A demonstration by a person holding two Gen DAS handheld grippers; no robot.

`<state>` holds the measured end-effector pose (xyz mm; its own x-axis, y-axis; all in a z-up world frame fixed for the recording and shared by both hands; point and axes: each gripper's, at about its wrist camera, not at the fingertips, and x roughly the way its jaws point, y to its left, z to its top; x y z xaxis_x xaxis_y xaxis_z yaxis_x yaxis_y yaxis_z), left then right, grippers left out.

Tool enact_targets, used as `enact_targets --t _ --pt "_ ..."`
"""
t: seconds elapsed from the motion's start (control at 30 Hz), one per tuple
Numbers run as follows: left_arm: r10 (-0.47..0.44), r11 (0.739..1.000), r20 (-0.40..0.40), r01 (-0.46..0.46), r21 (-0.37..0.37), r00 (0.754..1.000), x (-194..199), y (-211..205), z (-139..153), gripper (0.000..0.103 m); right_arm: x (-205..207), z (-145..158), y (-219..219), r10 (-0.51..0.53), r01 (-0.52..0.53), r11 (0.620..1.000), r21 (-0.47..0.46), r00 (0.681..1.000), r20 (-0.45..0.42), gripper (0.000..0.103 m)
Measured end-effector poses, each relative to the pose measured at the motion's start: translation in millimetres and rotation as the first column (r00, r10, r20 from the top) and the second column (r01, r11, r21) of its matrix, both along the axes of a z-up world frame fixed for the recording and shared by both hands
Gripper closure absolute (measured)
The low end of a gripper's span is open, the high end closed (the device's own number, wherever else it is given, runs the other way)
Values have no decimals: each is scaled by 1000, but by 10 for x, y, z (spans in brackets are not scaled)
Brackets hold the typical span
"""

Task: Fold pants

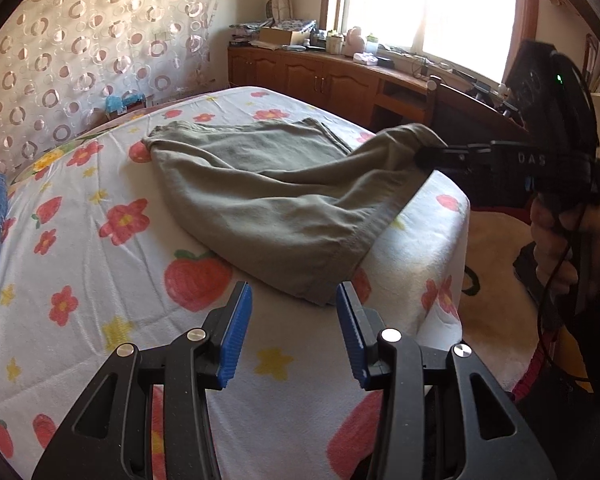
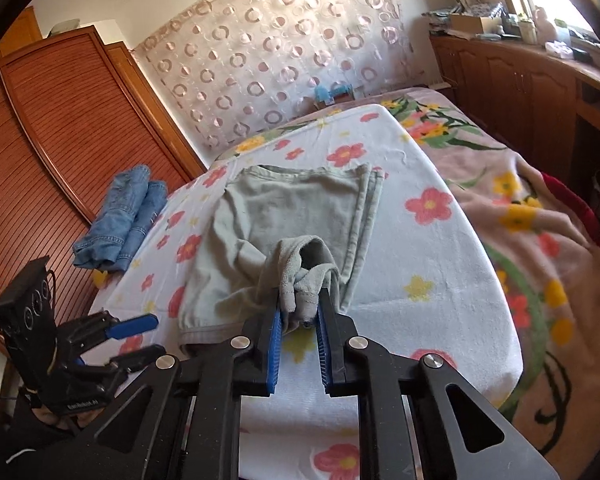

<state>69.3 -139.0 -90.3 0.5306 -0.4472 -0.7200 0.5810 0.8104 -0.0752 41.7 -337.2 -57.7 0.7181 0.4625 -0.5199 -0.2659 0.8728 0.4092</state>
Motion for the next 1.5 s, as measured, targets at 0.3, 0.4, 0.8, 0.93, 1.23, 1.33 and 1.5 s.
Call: enact_targets --t 0.3,0.4,0.8,0.93,1.23,1.33,1.5 --pt "-41 999 -52 42 13 998 58 -184 -95 54 1 -50 81 -19 19 1000 -9 1000 17 88" --pt "-41 998 -61 44 44 997 90 -277 -163 54 -10 -49 83 -24 24 1000 -4 1000 19 88" --pt "17 1000 83 -17 2 996 -1 -65 225 93 -93 29 185 -1 2 1000 -7 997 75 89" --pt "38 999 167 -34 -27 985 -54 117 664 94 -149 212 270 29 -28 1000 -14 991 131 90" --pt "89 996 351 -78 -45 932 -76 447 1708 94 -204 1028 515 104 -97 995 -37 945 311 90" --pt "112 994 404 -104 -42 908 -43 529 1962 94 -229 1296 613 122 -114 992 -46 923 365 90" --pt "157 987 435 -156 -38 887 149 688 2143 94 -90 1528 791 146 -126 989 -75 904 402 90"
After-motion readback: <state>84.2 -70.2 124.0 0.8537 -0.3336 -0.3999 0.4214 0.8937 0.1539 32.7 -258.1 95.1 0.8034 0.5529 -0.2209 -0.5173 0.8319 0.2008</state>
